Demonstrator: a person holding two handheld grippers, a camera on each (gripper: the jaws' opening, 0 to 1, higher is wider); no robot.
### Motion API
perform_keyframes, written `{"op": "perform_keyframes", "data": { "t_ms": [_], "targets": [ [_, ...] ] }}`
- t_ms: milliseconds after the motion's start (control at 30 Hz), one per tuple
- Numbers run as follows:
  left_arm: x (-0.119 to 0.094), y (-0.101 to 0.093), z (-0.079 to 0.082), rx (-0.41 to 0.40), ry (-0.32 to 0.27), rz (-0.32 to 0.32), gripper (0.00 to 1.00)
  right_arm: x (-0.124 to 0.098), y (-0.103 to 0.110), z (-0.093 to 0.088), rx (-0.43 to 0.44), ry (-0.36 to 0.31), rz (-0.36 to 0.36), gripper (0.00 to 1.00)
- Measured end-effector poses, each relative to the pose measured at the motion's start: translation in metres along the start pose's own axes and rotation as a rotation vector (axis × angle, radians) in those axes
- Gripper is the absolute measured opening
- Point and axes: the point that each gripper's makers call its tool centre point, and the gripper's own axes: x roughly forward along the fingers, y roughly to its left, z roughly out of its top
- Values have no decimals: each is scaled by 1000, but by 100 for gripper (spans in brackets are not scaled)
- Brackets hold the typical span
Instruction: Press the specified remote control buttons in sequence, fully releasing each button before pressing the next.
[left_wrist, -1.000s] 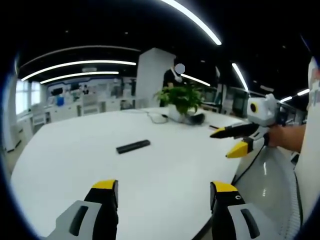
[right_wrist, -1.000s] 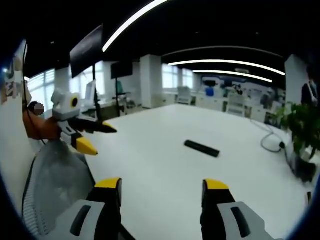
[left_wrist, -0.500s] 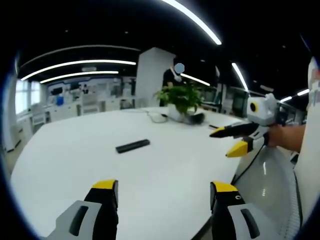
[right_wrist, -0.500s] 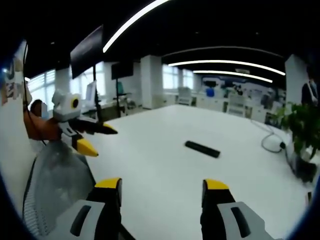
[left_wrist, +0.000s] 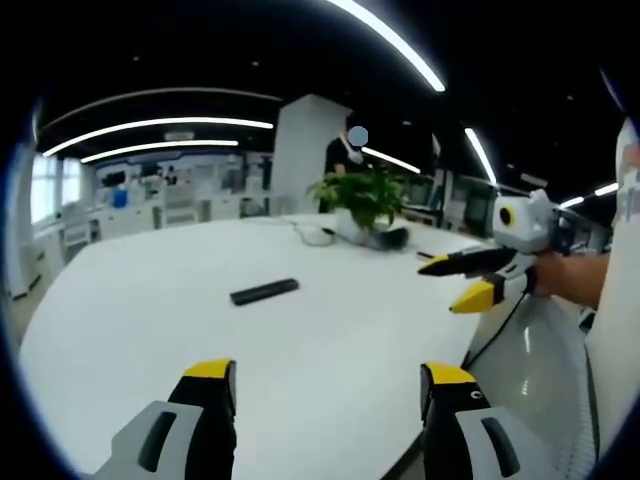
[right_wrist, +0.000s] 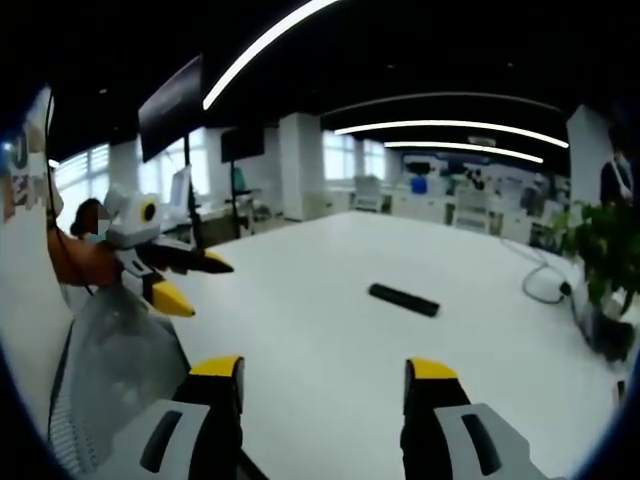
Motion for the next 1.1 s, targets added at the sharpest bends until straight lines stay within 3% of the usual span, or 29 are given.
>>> {"op": "perform_keyframes", "data": {
  "t_ms": [1100],
  "targets": [
    [2, 2, 9, -1, -10, -24, 77, 2, -4, 12, 27, -19, 3, 62]
  ]
}}
